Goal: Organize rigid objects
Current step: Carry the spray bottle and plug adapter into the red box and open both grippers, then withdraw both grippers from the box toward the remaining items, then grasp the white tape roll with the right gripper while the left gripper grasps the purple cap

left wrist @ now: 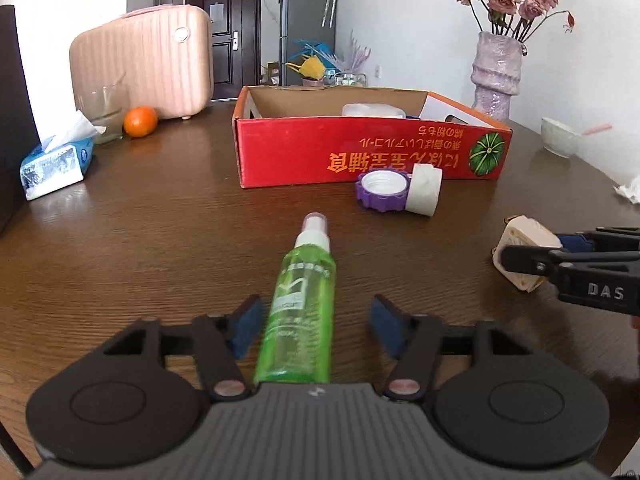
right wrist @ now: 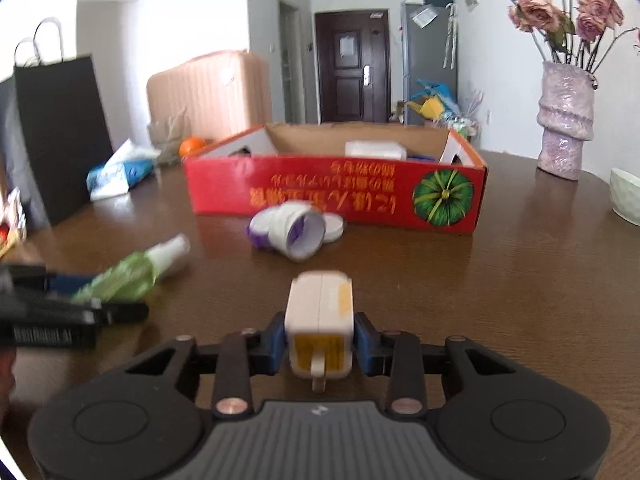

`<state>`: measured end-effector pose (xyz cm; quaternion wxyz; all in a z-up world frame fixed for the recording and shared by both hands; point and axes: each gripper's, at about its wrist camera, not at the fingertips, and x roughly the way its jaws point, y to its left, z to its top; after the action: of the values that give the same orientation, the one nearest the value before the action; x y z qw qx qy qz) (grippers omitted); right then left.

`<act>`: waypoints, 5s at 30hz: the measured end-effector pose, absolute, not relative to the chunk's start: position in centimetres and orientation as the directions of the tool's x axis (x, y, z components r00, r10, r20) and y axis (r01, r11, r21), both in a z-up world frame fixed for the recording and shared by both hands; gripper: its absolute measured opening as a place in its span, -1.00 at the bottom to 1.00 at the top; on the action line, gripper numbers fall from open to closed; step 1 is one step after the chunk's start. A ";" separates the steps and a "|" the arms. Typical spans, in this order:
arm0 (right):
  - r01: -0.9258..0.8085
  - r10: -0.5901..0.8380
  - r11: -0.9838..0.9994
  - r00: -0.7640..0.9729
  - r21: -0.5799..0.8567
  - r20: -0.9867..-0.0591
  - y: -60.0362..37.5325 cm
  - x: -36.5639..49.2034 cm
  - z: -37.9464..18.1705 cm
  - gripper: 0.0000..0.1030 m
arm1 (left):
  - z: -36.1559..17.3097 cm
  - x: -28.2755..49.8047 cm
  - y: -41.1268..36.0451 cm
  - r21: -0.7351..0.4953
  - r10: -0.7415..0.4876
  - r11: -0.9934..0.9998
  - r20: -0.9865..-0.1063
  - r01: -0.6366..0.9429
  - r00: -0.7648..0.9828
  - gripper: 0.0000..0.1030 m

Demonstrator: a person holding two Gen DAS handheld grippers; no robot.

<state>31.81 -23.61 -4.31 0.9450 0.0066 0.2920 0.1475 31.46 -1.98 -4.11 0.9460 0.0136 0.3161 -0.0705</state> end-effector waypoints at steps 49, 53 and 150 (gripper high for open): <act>-0.140 0.145 0.989 0.795 0.055 -0.588 -26.8 61.3 -0.3 -0.40 | 1.4 60.1 0.9 -0.071 -0.149 0.988 -0.614 0.134 0.775 -0.37; -0.129 0.134 0.990 0.811 0.048 -0.569 -26.8 61.5 -0.7 -0.33 | 1.3 60.2 1.1 -0.097 -0.171 0.985 -0.598 0.141 0.783 -0.31; -0.277 0.430 0.893 0.761 0.355 -0.487 -27.8 39.9 -3.2 -0.87 | -2.9 39.6 -7.2 0.108 -0.173 0.952 -0.576 0.285 0.799 1.00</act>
<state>39.89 -27.79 -3.16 0.9290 0.1318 0.2889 0.1903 39.56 -7.24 -2.87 0.9437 0.0950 0.2928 -0.1214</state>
